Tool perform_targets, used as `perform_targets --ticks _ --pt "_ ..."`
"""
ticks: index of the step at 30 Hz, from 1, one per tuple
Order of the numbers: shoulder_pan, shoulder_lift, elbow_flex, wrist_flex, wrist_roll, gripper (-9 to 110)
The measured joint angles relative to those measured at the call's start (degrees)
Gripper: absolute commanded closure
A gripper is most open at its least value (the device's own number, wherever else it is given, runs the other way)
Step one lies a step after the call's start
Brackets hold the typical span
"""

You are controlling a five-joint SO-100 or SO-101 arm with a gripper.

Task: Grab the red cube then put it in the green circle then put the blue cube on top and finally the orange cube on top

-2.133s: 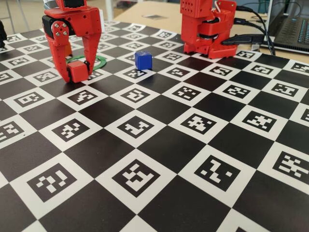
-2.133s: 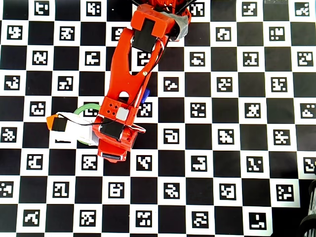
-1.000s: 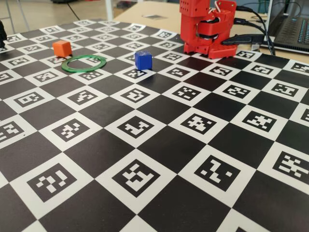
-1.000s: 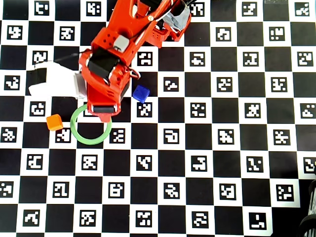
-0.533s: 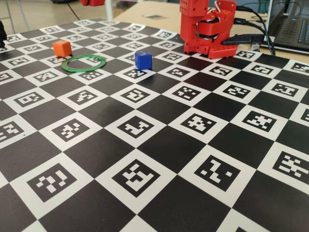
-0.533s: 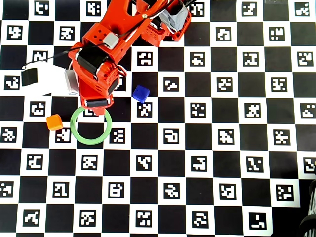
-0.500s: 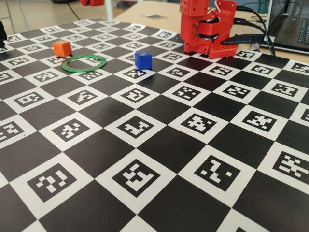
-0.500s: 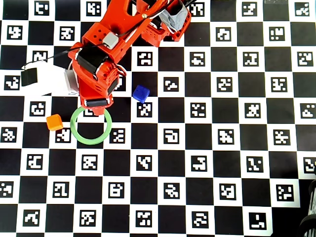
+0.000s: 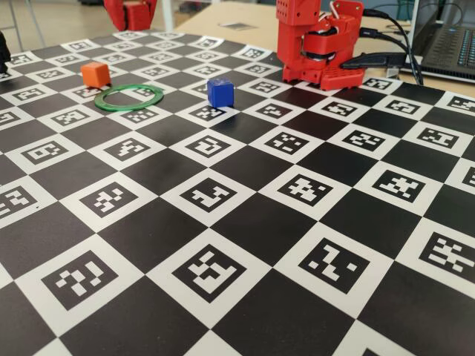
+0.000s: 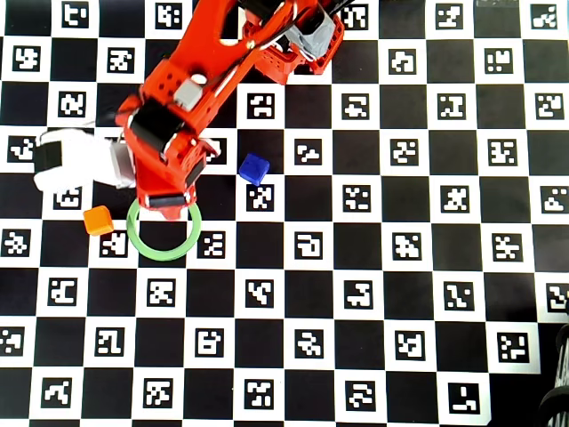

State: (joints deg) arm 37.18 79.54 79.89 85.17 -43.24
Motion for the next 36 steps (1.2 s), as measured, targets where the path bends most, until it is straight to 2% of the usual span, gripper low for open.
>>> perform_targets --ticks 15,36 --pt "1.8 -6.1 5.9 -14.0 0.8 95" --pt "1.8 -9.1 8.4 -20.0 3.0 95"
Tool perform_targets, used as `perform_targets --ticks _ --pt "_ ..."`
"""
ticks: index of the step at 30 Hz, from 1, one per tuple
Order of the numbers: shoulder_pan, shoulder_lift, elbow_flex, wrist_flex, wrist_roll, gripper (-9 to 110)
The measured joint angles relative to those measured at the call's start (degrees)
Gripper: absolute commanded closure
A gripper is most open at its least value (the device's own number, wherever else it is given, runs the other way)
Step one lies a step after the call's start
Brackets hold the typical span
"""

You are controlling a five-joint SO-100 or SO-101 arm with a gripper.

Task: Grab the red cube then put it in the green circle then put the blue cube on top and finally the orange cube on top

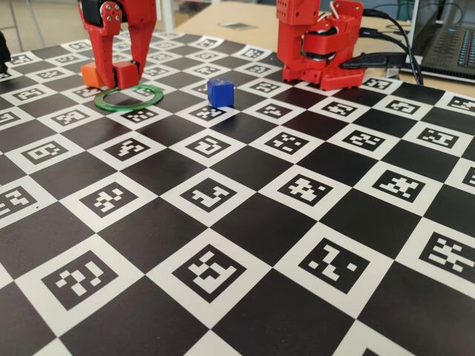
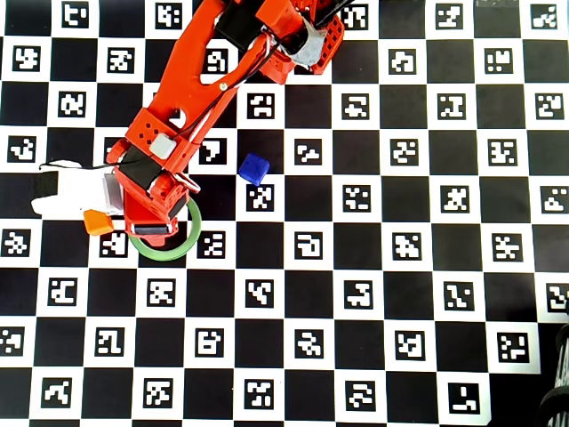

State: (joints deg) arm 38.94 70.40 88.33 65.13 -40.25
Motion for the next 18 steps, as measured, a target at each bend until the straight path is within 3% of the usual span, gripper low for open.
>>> perform_targets --ticks 18 --pt "0.0 0.0 0.0 -0.5 3.0 95"
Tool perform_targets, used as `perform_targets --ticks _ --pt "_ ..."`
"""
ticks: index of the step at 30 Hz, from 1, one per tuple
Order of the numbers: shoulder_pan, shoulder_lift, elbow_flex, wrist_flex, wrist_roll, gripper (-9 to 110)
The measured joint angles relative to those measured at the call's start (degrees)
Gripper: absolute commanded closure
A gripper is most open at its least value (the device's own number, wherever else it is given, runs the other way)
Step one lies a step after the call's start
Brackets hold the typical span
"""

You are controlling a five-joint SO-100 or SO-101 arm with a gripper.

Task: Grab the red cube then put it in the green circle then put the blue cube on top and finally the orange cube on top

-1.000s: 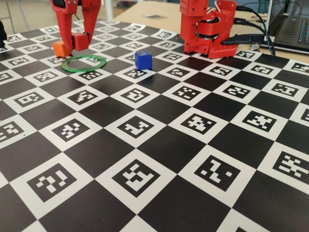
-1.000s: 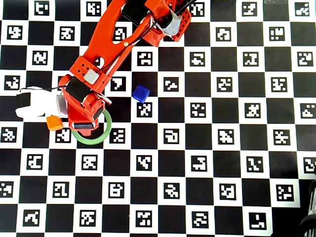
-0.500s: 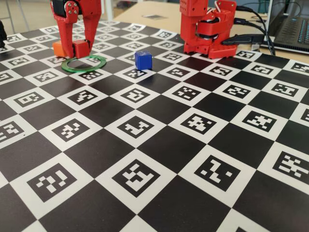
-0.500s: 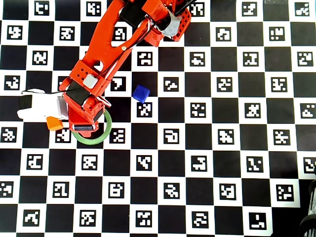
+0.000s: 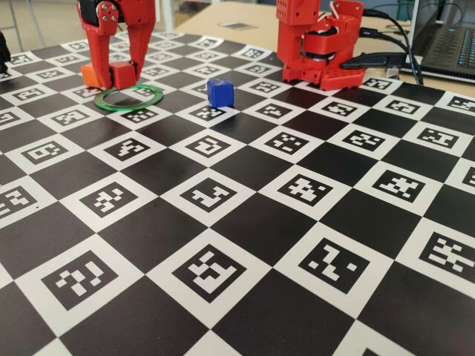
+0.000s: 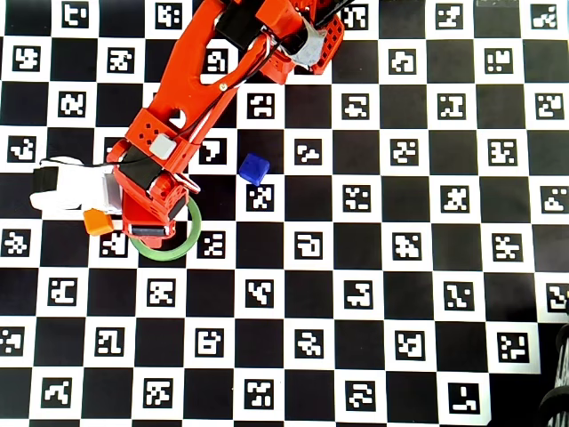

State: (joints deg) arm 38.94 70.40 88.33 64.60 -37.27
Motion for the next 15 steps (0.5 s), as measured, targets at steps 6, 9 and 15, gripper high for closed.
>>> perform_targets --ticks 6,9,15 --pt "-0.7 -0.4 1.2 -0.9 0.1 95" --pt "-0.8 -0.7 1.4 -1.5 0.1 95" --pt "-0.8 -0.7 2.1 -1.9 0.1 95"
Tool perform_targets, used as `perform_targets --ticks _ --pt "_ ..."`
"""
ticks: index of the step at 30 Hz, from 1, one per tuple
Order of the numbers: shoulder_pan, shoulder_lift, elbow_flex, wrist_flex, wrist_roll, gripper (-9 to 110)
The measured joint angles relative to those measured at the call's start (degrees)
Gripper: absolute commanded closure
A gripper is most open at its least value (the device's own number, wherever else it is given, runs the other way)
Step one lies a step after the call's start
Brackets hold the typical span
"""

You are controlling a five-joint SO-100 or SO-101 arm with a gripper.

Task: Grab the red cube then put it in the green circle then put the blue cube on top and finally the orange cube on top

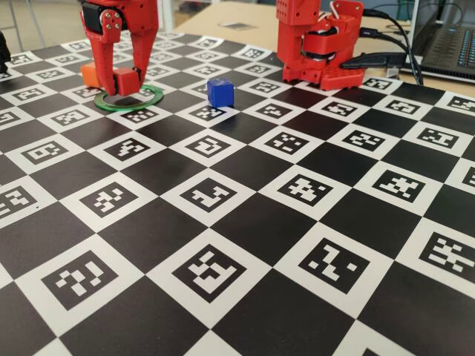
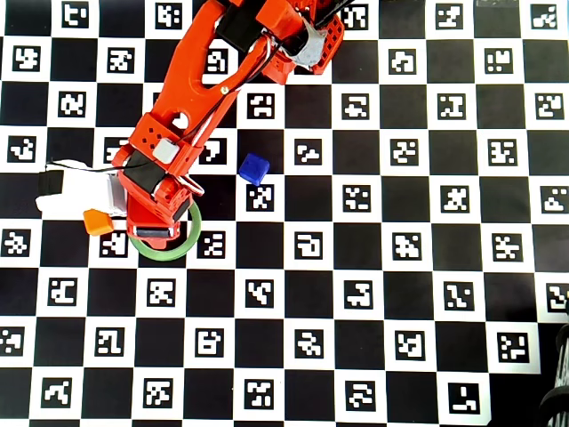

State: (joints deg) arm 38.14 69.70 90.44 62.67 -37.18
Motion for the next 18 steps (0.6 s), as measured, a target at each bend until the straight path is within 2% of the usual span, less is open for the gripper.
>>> perform_targets --ticks 18 --pt "0.0 0.0 0.0 -0.7 0.0 96"
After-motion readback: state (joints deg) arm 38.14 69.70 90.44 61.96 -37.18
